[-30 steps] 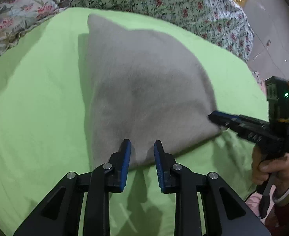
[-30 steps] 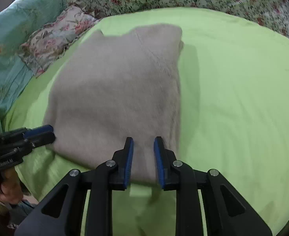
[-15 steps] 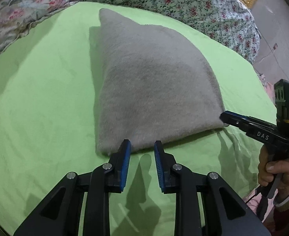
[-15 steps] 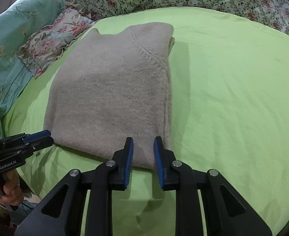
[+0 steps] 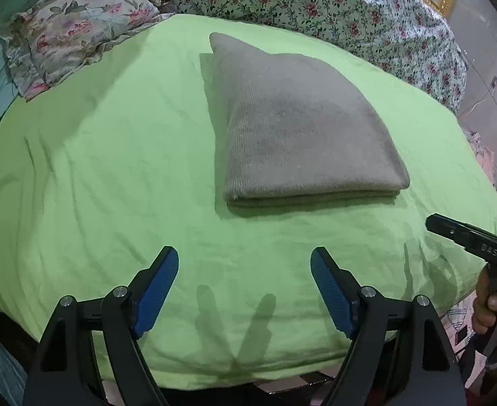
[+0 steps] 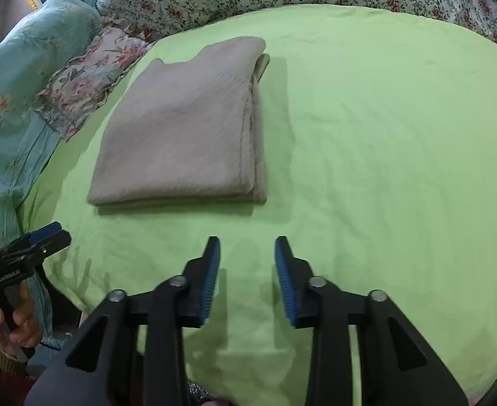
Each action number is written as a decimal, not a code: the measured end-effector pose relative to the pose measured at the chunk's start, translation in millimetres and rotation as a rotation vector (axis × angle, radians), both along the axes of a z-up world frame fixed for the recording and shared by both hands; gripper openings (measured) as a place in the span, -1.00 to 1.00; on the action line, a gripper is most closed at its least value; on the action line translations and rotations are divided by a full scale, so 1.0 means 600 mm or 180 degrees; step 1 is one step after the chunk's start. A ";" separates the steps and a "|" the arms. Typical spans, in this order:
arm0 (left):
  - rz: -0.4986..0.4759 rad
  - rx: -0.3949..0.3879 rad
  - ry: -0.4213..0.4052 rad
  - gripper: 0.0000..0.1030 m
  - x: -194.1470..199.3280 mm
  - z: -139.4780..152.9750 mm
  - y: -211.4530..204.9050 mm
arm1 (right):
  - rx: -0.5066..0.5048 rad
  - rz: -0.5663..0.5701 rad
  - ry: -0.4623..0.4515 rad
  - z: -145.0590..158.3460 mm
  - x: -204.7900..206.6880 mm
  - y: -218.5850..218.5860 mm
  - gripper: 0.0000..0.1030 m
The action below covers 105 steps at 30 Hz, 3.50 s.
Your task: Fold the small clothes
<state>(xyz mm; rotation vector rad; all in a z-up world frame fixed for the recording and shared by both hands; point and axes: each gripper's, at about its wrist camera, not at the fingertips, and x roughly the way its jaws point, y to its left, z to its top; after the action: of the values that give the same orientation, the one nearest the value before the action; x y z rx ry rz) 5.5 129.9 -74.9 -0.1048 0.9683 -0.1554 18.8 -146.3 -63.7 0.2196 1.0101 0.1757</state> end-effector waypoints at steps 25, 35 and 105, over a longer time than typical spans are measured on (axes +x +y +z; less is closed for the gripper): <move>0.0078 0.0597 0.0124 0.89 -0.003 0.007 -0.009 | 0.0021 0.0192 0.0177 -0.003 -0.029 0.031 0.51; 0.0124 0.0624 0.0027 0.90 0.030 0.021 -0.020 | -0.0016 0.0304 0.0107 0.004 0.002 0.047 0.53; 0.0015 0.0595 -0.0208 0.99 0.140 0.059 -0.043 | 0.0075 0.0403 -0.0068 0.052 0.162 0.081 0.66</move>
<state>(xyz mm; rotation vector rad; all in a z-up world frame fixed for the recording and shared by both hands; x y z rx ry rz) 89.4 104.2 -39.2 0.0693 0.9129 -0.0630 116.2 -97.6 -32.8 0.1747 1.0015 0.3047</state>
